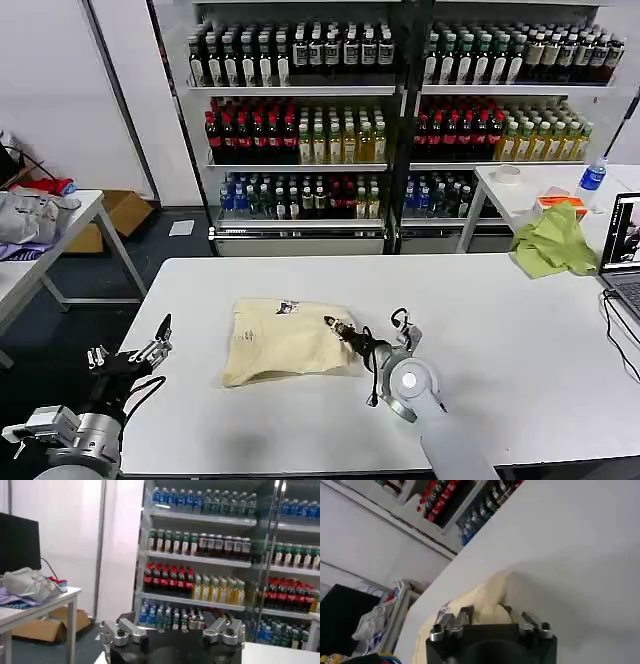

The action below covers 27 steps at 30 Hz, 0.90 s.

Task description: Fold and organize the clothes.

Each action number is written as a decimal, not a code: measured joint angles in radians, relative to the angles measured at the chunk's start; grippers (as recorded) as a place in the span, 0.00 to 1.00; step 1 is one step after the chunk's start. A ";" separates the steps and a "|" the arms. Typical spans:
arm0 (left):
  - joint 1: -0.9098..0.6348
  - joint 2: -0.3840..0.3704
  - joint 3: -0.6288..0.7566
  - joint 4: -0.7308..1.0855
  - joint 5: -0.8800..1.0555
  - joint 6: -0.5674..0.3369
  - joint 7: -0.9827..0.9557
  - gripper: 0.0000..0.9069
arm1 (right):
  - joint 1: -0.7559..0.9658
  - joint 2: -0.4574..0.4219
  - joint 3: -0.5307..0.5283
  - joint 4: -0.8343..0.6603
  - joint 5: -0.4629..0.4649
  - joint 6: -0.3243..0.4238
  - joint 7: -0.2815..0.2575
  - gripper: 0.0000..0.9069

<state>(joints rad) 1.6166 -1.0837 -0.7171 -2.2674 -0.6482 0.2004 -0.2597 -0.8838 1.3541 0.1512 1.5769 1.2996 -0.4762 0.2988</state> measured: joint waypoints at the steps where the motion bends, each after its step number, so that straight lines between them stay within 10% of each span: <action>1: 0.000 0.000 -0.001 0.000 0.000 0.000 0.000 1.00 | 0.001 0.001 0.000 -0.002 -0.001 0.002 0.000 0.00; 27: -0.024 -0.007 0.030 0.019 -0.001 -0.002 0.000 1.00 | -0.077 -0.105 0.050 0.084 -0.014 0.011 -0.032 0.00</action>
<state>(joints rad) 1.5924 -1.0909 -0.6871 -2.2488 -0.6491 0.1982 -0.2594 -0.9608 1.2490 0.2007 1.6610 1.2861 -0.4647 0.2666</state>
